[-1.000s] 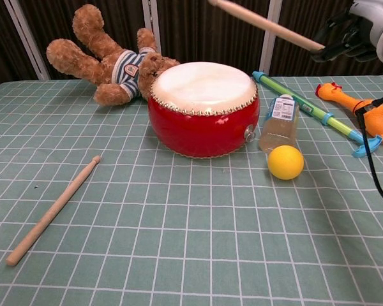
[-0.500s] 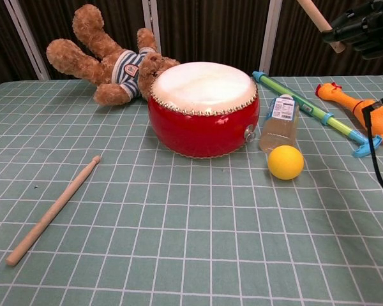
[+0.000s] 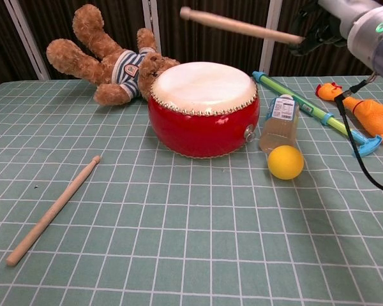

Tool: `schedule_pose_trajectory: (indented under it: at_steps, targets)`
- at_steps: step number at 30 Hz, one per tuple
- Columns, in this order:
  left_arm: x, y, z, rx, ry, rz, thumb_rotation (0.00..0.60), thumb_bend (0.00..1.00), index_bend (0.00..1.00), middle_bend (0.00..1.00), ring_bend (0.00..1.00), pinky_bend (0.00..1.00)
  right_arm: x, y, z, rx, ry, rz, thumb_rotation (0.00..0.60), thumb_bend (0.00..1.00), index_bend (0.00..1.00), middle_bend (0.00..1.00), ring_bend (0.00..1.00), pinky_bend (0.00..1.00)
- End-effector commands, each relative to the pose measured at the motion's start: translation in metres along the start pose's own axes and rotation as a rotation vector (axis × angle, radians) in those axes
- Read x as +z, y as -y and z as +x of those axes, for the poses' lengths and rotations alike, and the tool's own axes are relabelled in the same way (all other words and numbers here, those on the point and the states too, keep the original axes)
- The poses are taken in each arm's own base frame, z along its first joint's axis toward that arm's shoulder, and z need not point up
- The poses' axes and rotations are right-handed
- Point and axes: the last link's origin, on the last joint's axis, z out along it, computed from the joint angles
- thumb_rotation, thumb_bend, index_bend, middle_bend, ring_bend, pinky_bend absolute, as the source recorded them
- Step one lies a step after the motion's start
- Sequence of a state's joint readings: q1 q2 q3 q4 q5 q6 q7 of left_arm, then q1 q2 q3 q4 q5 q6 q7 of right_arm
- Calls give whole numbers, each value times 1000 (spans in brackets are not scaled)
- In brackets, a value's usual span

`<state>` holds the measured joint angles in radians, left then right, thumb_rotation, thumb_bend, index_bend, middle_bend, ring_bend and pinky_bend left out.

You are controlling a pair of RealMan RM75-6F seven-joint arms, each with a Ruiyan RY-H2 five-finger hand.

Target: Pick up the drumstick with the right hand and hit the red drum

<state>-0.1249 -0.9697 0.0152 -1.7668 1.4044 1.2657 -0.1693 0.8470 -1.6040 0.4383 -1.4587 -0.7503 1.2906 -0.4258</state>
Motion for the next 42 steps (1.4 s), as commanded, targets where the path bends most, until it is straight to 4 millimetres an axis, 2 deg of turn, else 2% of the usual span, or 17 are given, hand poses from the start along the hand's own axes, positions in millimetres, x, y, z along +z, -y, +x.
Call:
schedule_pose_trajectory:
  at_steps: [1,3,7,17,23,28,34,38,42]
  targets:
    - [0,0,0,-7,2,0,600,15,0,0,0,0,-5,-5,-39,-782,-71,305,600,563,963,1000,1000,1000]
    - [0,-1,0,-11,0,-1,600,15,0,0,0,0,-6,-9,-48,-958,-84,336,600,562,965,1000,1000,1000]
    - [-1,0,0,-12,0,-2,600,15,0,0,0,0,-9,-7,-52,-950,-79,299,600,562,966,1000,1000,1000]
    - [-2,0,0,-6,0,3,600,15,0,0,0,0,-7,1,-8,-649,-130,160,600,562,966,1000,1000,1000]
    - [-2,-1,0,2,-7,4,600,15,0,0,0,0,-18,-12,14,-534,-119,94,600,562,966,1000,1000,1000]
    - [-3,0,0,1,-10,7,600,15,0,0,0,0,-38,-37,26,-438,-64,42,600,562,966,1000,1000,1000]
    - [-3,-1,0,7,-13,4,600,15,0,0,0,0,-83,-76,35,-405,23,31,600,562,966,1000,1000,1000]
    - [-3,-2,0,18,-20,-4,600,15,0,0,0,0,-114,-96,31,-361,107,-12,600,562,966,1000,1000,1000]
    - [-4,-3,0,30,-38,-14,600,15,0,0,0,0,-142,-111,21,-392,194,-33,600,562,966,1000,1000,1000]
